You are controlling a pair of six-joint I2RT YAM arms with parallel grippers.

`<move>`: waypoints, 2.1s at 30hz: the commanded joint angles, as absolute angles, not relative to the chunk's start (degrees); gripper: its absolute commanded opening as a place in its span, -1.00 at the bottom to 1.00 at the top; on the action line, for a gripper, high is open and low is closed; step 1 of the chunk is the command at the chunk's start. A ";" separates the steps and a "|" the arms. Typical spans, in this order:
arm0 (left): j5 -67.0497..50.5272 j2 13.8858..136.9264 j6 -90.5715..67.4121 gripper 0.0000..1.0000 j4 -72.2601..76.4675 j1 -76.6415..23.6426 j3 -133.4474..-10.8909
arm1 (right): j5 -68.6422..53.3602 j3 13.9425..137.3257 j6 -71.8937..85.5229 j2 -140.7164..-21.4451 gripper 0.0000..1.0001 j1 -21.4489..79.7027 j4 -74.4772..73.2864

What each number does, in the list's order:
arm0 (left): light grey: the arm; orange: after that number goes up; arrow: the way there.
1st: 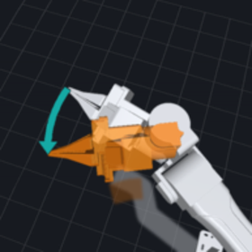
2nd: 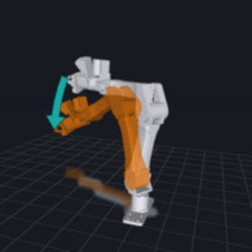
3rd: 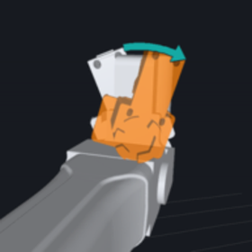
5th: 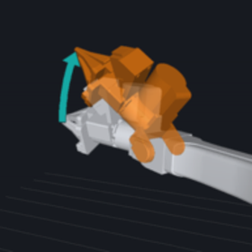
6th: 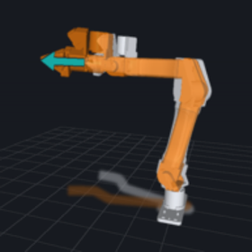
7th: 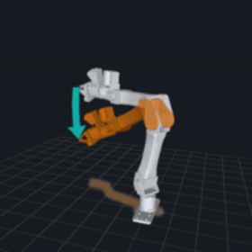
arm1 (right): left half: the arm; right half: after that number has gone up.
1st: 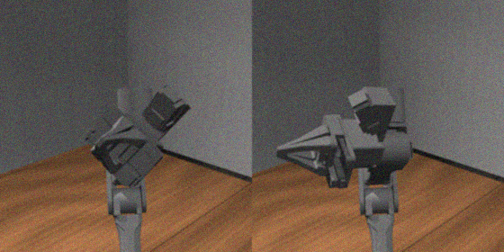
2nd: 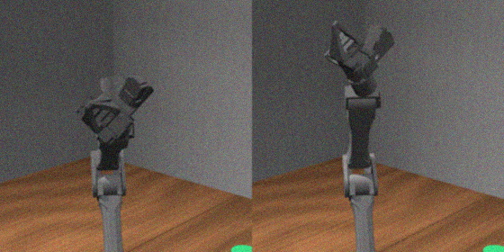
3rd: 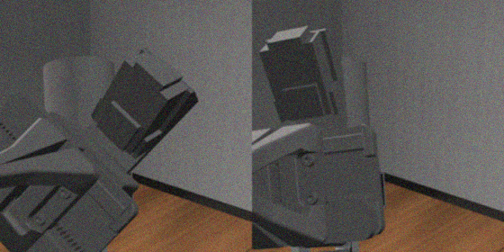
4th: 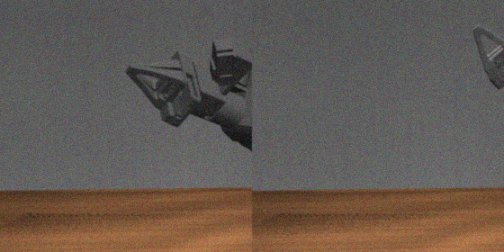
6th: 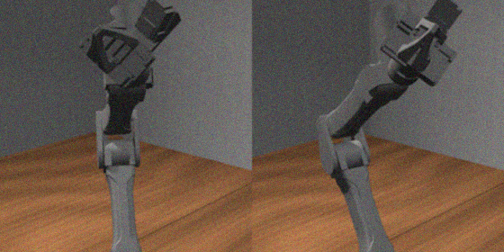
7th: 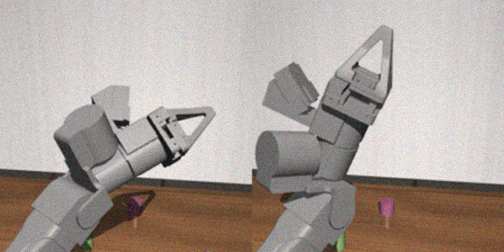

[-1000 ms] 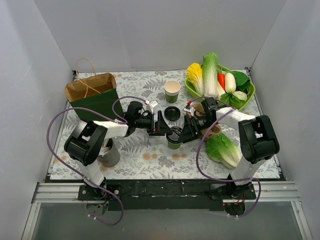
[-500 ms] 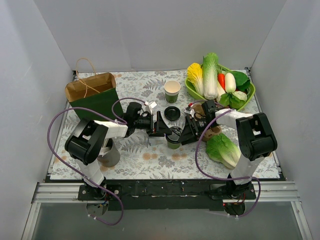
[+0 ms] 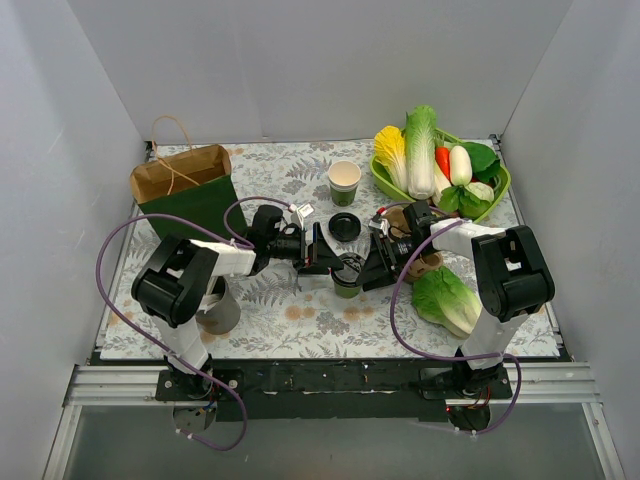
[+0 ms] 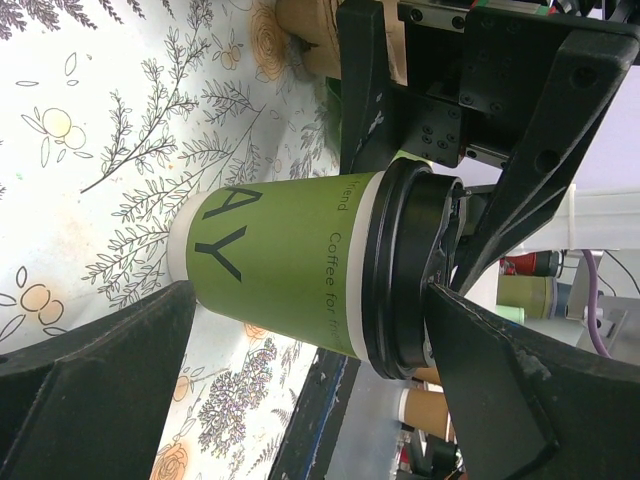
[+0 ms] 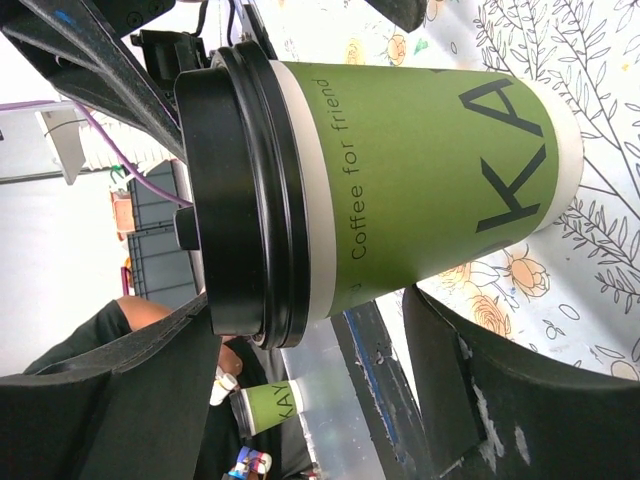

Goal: Pack the takeout coffee

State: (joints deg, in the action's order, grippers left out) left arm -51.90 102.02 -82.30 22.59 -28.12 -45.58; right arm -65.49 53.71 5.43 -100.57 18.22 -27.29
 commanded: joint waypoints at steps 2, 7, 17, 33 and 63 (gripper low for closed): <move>-50.18 103.01 -81.39 0.96 22.06 -27.60 -45.35 | -51.60 51.95 3.25 -101.60 0.50 18.19 -26.01; -50.89 103.97 -82.00 0.96 23.11 -27.60 -45.53 | -51.24 51.86 2.55 -101.69 0.48 18.19 -25.93; -51.15 104.50 -82.62 0.96 24.00 -27.51 -45.70 | -49.83 50.80 2.28 -101.34 0.45 18.19 -24.87; -51.68 104.59 -81.12 0.96 22.41 -27.33 -46.58 | -66.96 56.25 -1.76 -98.70 0.76 18.02 -24.00; -51.50 105.03 -81.04 0.96 22.15 -27.16 -46.67 | -72.33 54.05 0.18 -100.64 0.48 14.77 -22.50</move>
